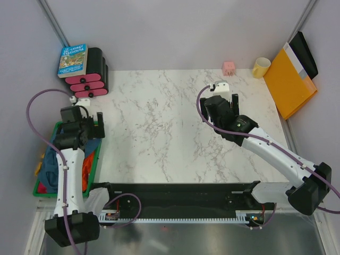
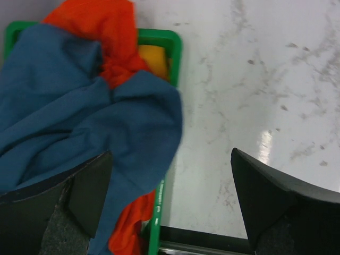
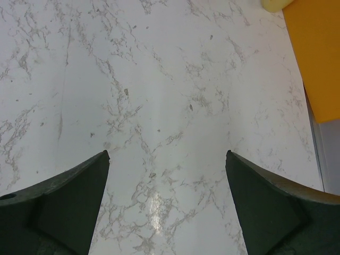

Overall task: Fold and stack the t-shirts
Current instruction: Grab crumpled tshirt from bin with the left arm

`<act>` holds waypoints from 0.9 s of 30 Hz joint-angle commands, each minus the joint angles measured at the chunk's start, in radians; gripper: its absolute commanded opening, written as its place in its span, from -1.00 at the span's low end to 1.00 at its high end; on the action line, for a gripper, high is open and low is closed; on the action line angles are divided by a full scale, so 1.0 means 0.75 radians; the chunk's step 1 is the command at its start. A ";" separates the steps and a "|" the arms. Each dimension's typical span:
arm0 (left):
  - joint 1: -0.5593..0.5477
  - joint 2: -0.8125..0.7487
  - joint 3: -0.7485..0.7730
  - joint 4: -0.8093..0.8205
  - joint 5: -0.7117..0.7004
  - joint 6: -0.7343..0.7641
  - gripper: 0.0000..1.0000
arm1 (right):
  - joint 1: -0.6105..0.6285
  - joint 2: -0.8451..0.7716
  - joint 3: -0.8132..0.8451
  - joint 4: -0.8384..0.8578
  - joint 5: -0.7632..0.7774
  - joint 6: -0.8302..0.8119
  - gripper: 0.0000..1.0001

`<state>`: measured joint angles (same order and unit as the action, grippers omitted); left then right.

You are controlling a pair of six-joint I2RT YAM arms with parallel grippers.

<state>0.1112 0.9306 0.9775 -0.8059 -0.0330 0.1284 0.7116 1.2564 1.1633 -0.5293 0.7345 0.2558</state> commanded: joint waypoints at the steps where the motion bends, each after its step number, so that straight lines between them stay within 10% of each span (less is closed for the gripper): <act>1: 0.262 -0.075 0.108 0.011 -0.080 0.058 0.98 | 0.002 -0.012 -0.011 0.043 0.051 -0.022 0.96; 6: 0.328 -0.085 0.118 0.007 -0.158 0.076 0.90 | 0.000 -0.021 -0.038 0.059 0.051 -0.018 0.96; 17: 1.019 0.089 0.280 -0.110 0.254 0.172 0.75 | 0.000 0.004 -0.025 0.108 0.000 -0.049 0.96; 27: 1.126 0.048 0.041 -0.069 0.383 0.285 0.68 | 0.000 0.059 -0.042 0.141 -0.065 -0.032 0.96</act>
<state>0.9337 0.9741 1.0527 -0.8696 0.1848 0.2844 0.7116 1.2888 1.1320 -0.4614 0.7101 0.2310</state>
